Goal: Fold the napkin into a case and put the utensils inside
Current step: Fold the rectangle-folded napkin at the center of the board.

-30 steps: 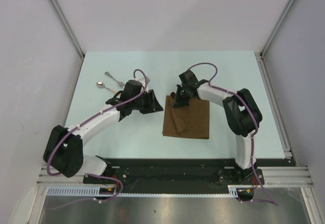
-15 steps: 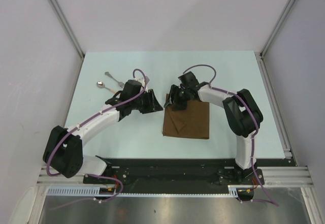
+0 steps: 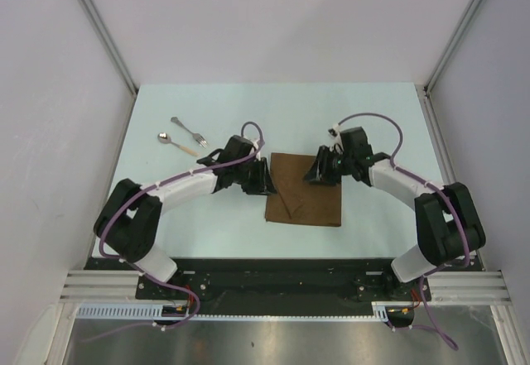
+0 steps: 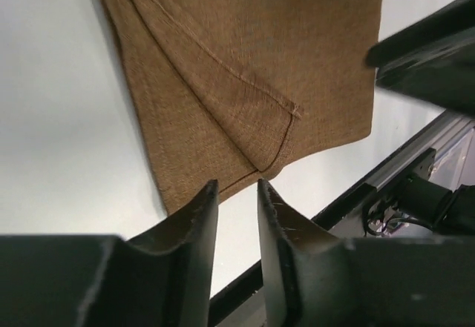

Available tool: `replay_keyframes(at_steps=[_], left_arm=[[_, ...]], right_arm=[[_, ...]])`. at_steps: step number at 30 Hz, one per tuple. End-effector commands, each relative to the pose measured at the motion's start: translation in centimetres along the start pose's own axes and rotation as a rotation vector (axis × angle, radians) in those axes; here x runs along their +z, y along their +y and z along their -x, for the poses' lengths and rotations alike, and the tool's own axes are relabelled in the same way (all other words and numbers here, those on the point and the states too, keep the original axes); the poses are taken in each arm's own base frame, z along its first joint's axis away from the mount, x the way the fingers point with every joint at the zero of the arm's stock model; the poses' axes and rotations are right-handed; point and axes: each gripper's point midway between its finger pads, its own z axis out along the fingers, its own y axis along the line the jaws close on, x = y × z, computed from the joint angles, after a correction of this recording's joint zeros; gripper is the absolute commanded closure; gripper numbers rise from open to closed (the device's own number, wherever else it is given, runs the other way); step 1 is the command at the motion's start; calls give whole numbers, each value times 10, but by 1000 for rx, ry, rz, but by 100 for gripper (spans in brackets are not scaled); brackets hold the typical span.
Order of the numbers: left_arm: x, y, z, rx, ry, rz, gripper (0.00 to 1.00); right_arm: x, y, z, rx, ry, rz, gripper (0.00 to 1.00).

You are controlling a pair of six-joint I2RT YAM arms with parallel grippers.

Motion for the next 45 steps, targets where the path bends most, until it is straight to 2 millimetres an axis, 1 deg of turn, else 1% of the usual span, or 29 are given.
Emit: replay_keyframes(at_steps=[1, 2, 3, 4, 5, 7, 11, 12, 14, 15, 16, 17, 18, 21, 22, 23, 27, 29, 31, 33, 34, 35, 37, 38, 39, 41, 42, 44, 45], left_arm=[[5, -16, 3, 20, -28, -25, 73], [6, -11, 0, 14, -21, -6, 76], [8, -5, -5, 4, -14, 11, 79], [8, -1, -7, 3, -15, 19, 83], [9, 2, -10, 0, -9, 28, 85], [12, 12, -17, -8, -3, 54, 89], [18, 27, -25, -26, -2, 94, 95], [18, 30, -28, -32, -2, 102, 95], [16, 29, -26, -28, -18, 104, 96], [11, 27, -23, -23, -39, 98, 96], [9, 28, -23, -20, -49, 109, 96], [5, 28, -21, -16, -59, 109, 96], [0, 23, -18, -8, -76, 100, 96], [-11, 23, -12, 1, -108, 120, 96], [-20, 19, -8, 7, -136, 114, 96], [-24, 20, -4, 11, -159, 127, 95], [-41, 17, 9, 11, -229, 131, 90], [-44, 13, 15, 12, -242, 122, 87], [-41, 9, 15, 8, -224, 103, 86], [-33, -1, 17, 9, -186, 62, 84], [-29, -5, 19, 13, -173, 47, 84], [-20, -11, 21, 16, -144, 24, 84], [-17, -19, 22, 18, -116, 7, 85], [-16, -25, 26, 24, -123, -13, 84], [-15, -30, 28, 34, -128, -33, 83], [-13, -39, 30, 43, -129, -51, 82], [-4, -38, 24, 35, -96, -53, 81], [6, -39, 12, 6, -25, -70, 85], [13, -34, 3, -7, 5, -55, 89]], right_arm=[[10, -11, -38, -31, 49, 26, 66], [11, -13, -42, -29, 47, 15, 72], [12, -22, -50, -22, 56, -7, 75], [13, -24, -50, -28, 47, -12, 79], [14, -25, -53, -34, 47, -14, 83], [15, -33, -55, -34, 38, -37, 84], [23, -36, -57, -30, 40, -30, 85], [27, -29, -52, -33, 28, 1, 86], [35, -28, -53, -22, 44, 8, 87], [40, -23, -56, -31, 54, 18, 87], [44, -19, -51, -37, 51, 22, 87], [47, -16, -52, -44, 59, 27, 87], [54, -12, -58, -50, 84, 41, 87], [61, 7, -56, -66, 85, 74, 88], [63, 17, -64, -87, 104, 84, 88], [63, 26, -62, -99, 102, 95, 88], [59, 52, -76, -109, 121, 154, 87], [56, 59, -82, -100, 141, 185, 83], [51, 63, -83, -96, 143, 221, 82], [41, 55, -73, -71, 123, 223, 80], [30, 58, -64, -79, 89, 234, 77], [22, 51, -54, -80, 59, 223, 73], [11, 46, -47, -96, 26, 213, 61], [2, 42, -47, -92, 29, 190, 59], [-4, 31, -40, -86, 12, 163, 57], [-10, 18, -42, -55, 7, 129, 57], [-15, 6, -37, -27, -8, 104, 58], [-22, -15, -47, 21, 5, 65, 62], [-32, -22, -40, 45, -31, 72, 65]])
